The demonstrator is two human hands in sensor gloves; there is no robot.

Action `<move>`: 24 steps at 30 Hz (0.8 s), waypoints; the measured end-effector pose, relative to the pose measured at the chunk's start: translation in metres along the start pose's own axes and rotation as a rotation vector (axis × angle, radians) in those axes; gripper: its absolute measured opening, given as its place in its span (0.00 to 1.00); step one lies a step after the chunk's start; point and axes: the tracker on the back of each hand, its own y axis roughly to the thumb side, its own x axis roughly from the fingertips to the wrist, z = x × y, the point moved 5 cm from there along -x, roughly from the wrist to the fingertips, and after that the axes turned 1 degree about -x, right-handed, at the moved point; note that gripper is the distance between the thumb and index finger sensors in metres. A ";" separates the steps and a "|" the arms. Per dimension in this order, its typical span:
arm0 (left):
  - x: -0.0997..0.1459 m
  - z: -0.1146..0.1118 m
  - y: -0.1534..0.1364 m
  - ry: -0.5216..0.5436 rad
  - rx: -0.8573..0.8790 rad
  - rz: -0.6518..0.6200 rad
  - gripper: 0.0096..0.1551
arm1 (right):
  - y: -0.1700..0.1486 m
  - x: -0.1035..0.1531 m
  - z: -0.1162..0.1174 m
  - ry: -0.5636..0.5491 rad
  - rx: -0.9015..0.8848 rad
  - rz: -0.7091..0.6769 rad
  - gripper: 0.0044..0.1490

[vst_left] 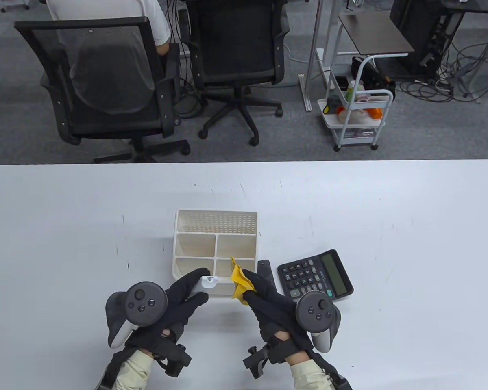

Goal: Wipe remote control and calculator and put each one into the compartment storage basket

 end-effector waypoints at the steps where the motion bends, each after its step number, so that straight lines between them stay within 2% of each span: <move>1: -0.001 -0.002 0.001 0.003 0.004 0.000 0.30 | 0.002 -0.001 0.002 -0.007 0.002 -0.005 0.27; 8: 0.004 -0.009 -0.010 0.094 0.086 0.043 0.32 | 0.017 -0.006 0.027 -0.008 -0.056 -0.092 0.32; 12: 0.007 -0.009 -0.013 0.145 0.027 0.032 0.32 | 0.015 -0.002 0.044 0.010 -0.121 -0.125 0.38; 14: 0.010 -0.010 -0.012 0.175 0.006 0.026 0.32 | 0.013 -0.003 0.049 0.045 -0.146 -0.088 0.42; 17: 0.012 -0.009 -0.004 0.189 -0.054 -0.016 0.33 | 0.017 -0.006 0.050 0.009 -0.105 -0.064 0.45; 20: 0.016 -0.009 0.001 0.221 -0.080 -0.027 0.35 | 0.020 -0.009 0.049 -0.034 -0.038 -0.045 0.41; 24: 0.016 -0.011 -0.004 0.220 -0.020 -0.024 0.36 | 0.017 -0.003 0.046 -0.109 -0.069 -0.063 0.33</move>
